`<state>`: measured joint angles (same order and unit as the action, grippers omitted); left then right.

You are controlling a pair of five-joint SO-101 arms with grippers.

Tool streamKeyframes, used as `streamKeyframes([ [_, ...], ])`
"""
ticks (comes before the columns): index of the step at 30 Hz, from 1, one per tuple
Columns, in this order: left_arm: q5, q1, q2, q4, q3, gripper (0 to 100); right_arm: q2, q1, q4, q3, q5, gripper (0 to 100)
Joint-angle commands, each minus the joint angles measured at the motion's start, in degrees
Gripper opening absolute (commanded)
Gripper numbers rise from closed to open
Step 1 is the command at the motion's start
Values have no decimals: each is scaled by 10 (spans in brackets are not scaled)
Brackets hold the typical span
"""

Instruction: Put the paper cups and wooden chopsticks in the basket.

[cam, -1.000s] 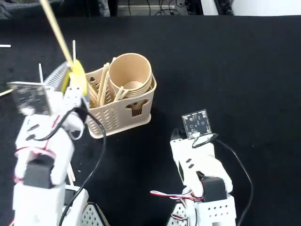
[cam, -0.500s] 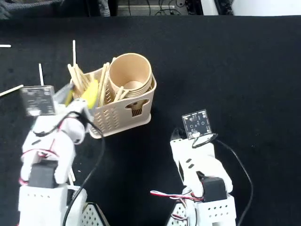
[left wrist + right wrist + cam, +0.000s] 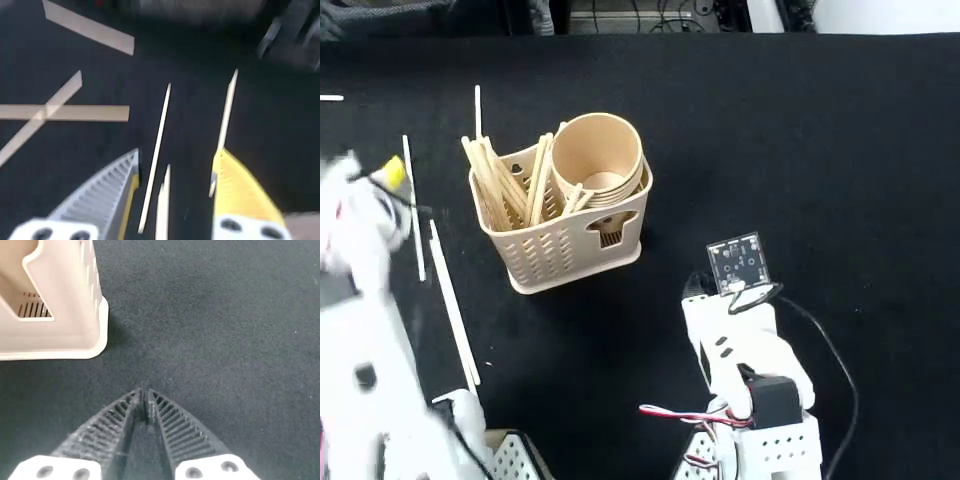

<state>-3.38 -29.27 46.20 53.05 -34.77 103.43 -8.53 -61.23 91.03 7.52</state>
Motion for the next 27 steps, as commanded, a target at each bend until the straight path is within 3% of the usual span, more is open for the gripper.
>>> streamKeyframes([
  [1, 73, -2, -258, 0, 145, 234, 51, 3, -2, -5, 1, 14],
  [15, 86, -8, -858, 11, 646, 233, 51, 3, -2, -5, 1, 14],
  [22, 90, 0, -1058, 132, 884, 153, 51, 3, -2, -5, 1, 14],
  [27, 91, 5, -1138, 260, 1079, 22, 51, 3, -2, -5, 1, 14],
])
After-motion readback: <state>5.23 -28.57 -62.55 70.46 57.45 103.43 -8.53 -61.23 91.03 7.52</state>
